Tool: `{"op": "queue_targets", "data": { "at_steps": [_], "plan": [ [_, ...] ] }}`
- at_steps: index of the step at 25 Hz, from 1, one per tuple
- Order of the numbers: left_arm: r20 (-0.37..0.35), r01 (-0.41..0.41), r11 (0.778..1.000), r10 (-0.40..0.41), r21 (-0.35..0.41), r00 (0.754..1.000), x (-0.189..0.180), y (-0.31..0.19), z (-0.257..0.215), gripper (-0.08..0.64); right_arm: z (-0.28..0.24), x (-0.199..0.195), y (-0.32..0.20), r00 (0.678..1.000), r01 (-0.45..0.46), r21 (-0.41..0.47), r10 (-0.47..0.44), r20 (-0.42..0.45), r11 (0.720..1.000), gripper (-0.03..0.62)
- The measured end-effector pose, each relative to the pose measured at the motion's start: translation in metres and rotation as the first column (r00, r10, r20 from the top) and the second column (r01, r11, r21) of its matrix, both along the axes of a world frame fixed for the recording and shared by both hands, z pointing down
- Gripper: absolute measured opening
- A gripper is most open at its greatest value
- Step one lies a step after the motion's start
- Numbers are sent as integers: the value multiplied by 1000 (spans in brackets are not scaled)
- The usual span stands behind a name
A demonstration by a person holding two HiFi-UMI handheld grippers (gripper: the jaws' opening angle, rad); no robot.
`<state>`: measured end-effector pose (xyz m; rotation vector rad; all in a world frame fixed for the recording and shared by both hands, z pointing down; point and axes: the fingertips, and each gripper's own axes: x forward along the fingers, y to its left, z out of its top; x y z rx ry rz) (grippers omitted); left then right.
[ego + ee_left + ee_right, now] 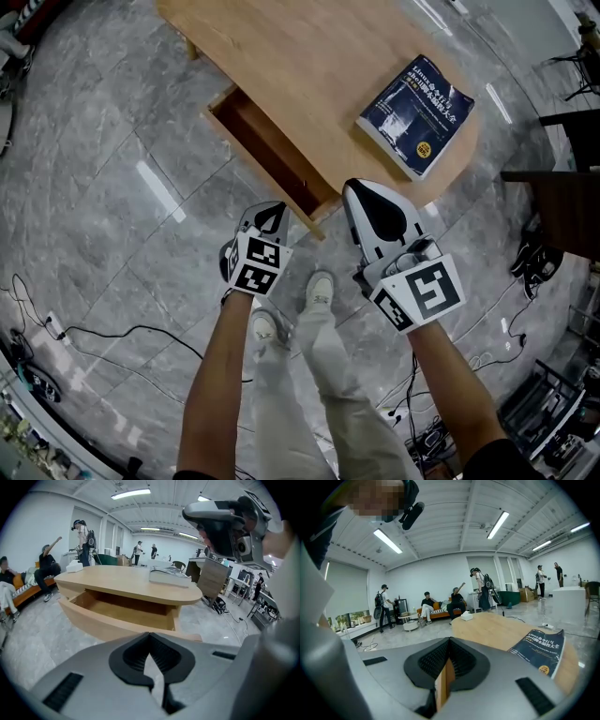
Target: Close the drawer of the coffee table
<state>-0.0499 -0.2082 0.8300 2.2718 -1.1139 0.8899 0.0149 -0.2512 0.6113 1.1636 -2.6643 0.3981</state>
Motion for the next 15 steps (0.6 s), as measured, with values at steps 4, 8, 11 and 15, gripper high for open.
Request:
{"op": "queue_targets", "data": {
  "at_steps": [4,8,11,15],
  "plan": [
    [15,-4,1000,4,-6,1000,2,-2,-2,2,0,4,-1,1000,-5,-3,5,1,1000,12],
    [21,-10,1000,10,-8,1000,3,-2,-2,2,2,7,-1,1000,-13,-9,13,8,1000,11],
    [28,-23,1000,23,-8,999,3,-2,-2,2,4,6,-1,1000,-17,-12,17,12,1000,12],
    [35,-28,1000,28,-3,999,3,-3,-1,2,7,5,-2,1000,-17,-19,17,16,1000,11]
  ]
}}
